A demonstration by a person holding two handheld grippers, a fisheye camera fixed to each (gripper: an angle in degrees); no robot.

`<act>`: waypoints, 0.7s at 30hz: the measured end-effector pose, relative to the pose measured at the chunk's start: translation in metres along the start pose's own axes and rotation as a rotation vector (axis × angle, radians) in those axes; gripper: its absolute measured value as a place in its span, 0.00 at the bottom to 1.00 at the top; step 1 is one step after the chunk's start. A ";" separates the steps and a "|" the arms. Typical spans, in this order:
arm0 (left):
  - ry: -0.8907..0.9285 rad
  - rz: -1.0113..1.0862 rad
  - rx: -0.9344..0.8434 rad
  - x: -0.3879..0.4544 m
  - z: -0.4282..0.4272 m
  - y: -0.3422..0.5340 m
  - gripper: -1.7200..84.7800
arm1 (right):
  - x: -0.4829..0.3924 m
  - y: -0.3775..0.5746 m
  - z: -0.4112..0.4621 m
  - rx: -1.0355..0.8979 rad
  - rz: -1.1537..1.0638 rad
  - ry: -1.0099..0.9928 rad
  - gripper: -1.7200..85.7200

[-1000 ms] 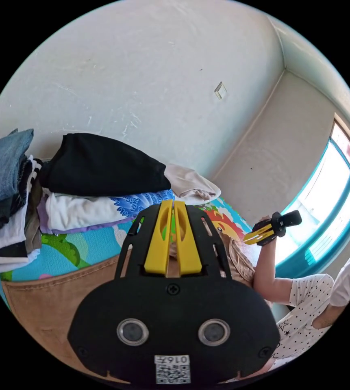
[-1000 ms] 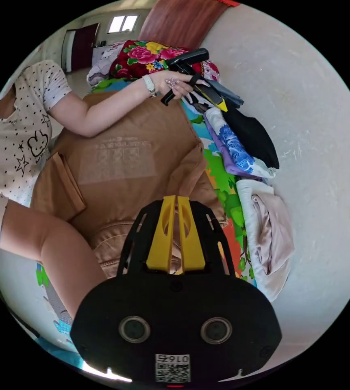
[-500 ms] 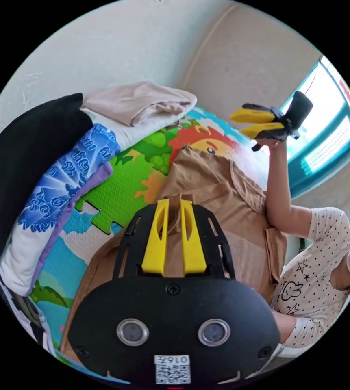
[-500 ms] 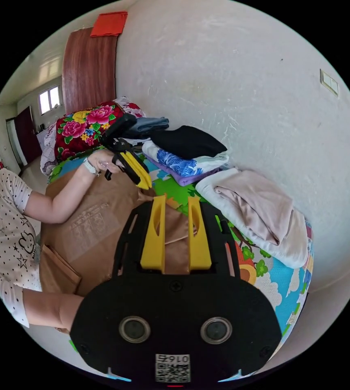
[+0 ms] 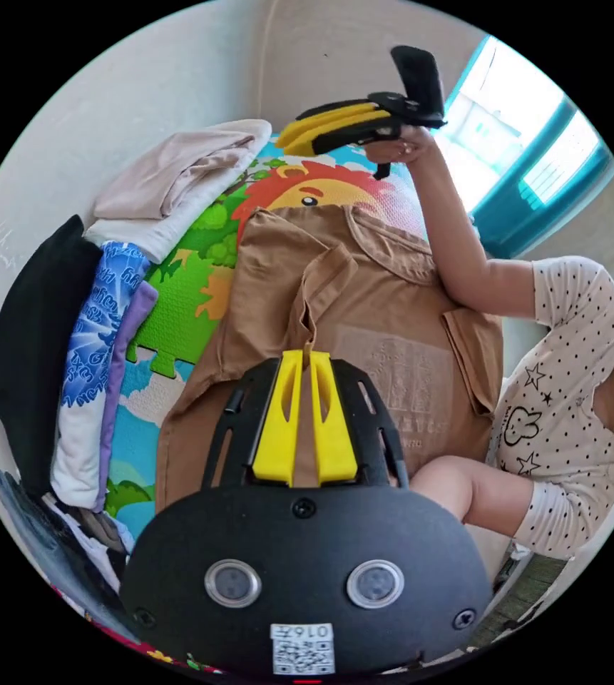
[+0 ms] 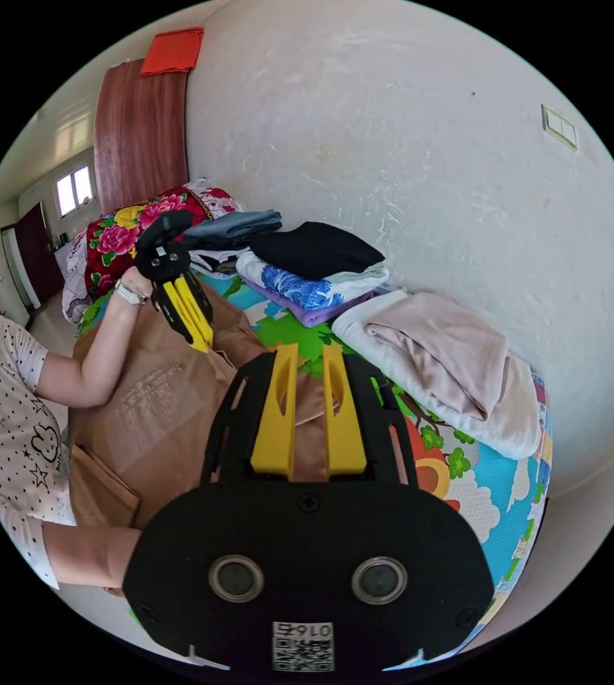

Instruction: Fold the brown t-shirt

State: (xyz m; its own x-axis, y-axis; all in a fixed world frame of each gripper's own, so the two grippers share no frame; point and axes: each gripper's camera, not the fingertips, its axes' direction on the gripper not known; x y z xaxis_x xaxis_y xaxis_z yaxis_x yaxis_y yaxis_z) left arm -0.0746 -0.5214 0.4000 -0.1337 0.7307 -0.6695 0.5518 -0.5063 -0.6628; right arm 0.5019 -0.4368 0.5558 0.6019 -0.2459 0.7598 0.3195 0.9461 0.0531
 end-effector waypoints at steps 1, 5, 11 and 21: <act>-0.011 0.019 -0.018 0.007 -0.001 -0.003 0.01 | 0.004 -0.001 0.003 -0.005 0.017 0.002 0.09; -0.072 0.156 -0.141 0.051 0.000 -0.016 0.01 | 0.020 -0.006 0.011 -0.018 0.068 0.010 0.09; -0.178 0.137 -0.150 0.070 -0.016 -0.025 0.01 | 0.035 -0.015 0.027 -0.064 0.101 0.020 0.09; -0.308 -0.055 0.156 0.074 -0.088 -0.015 0.01 | 0.053 -0.038 0.079 -0.262 0.111 0.032 0.10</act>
State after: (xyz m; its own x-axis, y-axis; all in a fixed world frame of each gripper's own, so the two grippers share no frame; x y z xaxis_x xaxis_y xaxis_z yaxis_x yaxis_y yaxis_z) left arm -0.0200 -0.4191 0.3901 -0.4149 0.5982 -0.6856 0.4076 -0.5514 -0.7279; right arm 0.4635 -0.4688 0.6455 0.6656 -0.1541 0.7302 0.4259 0.8819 -0.2021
